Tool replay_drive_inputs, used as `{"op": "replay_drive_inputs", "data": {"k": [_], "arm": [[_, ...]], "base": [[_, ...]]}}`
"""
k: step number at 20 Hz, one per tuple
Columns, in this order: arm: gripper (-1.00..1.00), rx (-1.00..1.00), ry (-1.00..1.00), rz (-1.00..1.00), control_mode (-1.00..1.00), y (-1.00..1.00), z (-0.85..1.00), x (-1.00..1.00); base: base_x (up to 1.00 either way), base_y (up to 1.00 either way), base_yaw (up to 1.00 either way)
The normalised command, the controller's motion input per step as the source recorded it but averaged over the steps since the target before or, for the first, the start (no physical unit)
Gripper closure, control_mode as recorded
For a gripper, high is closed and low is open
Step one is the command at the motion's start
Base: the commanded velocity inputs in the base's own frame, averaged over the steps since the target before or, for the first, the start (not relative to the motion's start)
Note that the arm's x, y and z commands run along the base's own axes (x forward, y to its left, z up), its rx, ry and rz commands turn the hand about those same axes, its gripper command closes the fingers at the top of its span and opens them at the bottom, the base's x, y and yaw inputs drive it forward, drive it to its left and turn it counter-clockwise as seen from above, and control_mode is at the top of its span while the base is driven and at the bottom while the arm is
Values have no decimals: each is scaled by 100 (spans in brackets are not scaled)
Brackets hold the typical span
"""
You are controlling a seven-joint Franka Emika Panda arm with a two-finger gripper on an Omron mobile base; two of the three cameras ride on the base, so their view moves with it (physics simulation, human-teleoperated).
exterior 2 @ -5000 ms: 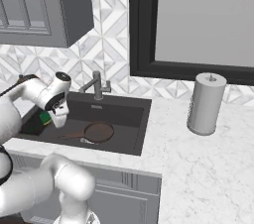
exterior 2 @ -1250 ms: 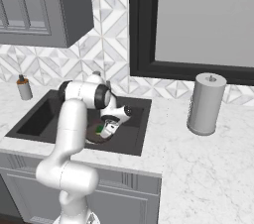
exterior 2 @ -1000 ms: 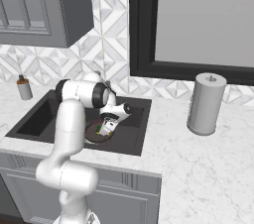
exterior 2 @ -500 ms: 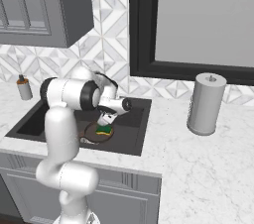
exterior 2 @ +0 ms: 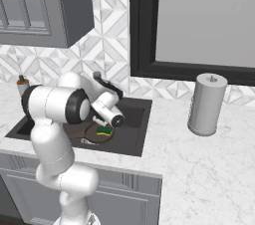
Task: Pick the pan and sponge and place them into the sink. Then turn on the water.
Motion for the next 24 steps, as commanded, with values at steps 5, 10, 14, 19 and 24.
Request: {"op": "replay_drive_inputs", "data": {"k": [5,10,14,19,24], "arm": [[-100,30,-5,-8,-100,-30,54,-11],[-100,30,1,0,-100,-28,49,0],[-100,32,0,0,-100,-29,40,0],[-100,30,1,0,-100,-11,20,2],[-100,23,17,0,-100,0,0,8]], "base": [[0,0,0],[0,0,0],[0,0,0],[0,0,0],[0,0,0]]}}
